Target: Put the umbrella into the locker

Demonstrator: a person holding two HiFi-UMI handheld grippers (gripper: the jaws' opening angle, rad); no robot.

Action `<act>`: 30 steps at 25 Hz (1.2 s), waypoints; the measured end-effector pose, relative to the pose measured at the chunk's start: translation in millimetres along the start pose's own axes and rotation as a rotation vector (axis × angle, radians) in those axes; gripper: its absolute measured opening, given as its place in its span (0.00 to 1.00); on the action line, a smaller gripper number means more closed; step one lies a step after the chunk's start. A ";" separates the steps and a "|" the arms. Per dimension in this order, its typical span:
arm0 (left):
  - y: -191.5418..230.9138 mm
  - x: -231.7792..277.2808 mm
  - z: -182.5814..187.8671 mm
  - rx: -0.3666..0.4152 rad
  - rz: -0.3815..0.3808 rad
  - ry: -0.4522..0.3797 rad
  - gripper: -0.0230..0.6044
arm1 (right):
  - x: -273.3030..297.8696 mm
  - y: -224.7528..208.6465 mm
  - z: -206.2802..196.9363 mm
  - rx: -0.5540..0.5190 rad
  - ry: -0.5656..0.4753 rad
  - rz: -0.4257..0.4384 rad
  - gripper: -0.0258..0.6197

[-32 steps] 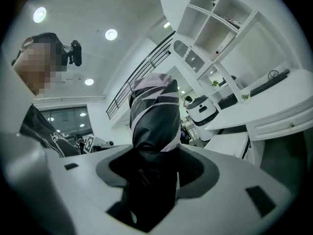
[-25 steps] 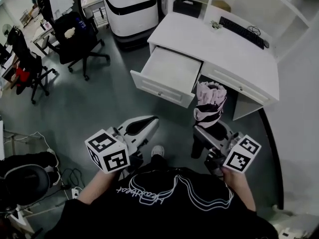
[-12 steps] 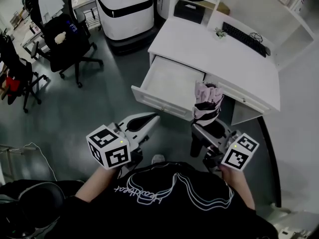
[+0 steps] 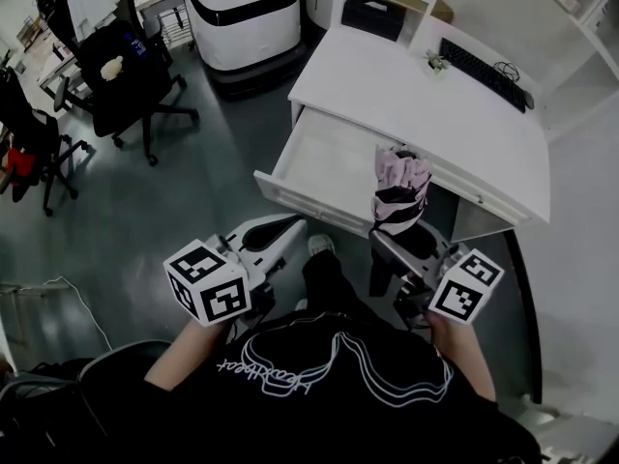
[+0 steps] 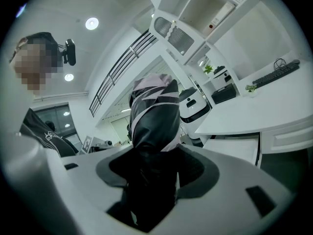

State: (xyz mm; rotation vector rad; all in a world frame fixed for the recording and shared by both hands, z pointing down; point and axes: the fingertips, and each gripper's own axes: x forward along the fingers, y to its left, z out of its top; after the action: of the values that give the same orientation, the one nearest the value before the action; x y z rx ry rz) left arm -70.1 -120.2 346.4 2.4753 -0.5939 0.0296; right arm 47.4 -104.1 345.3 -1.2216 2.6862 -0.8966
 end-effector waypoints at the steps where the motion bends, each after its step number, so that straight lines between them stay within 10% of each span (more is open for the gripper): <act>1: 4.4 3.0 1.1 -0.004 0.005 0.001 0.05 | 3.8 -4.5 1.8 -0.002 0.005 0.000 0.42; 30: 139.5 79.8 28.7 -0.173 0.164 0.030 0.05 | 150.9 -158.2 -12.6 -0.199 0.425 -0.018 0.42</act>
State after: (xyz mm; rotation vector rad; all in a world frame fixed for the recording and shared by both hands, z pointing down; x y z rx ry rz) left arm -60.2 -270.1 410.1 2.2514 -0.7533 0.0759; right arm 47.0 -286.5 466.5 -1.2068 3.1686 -1.0121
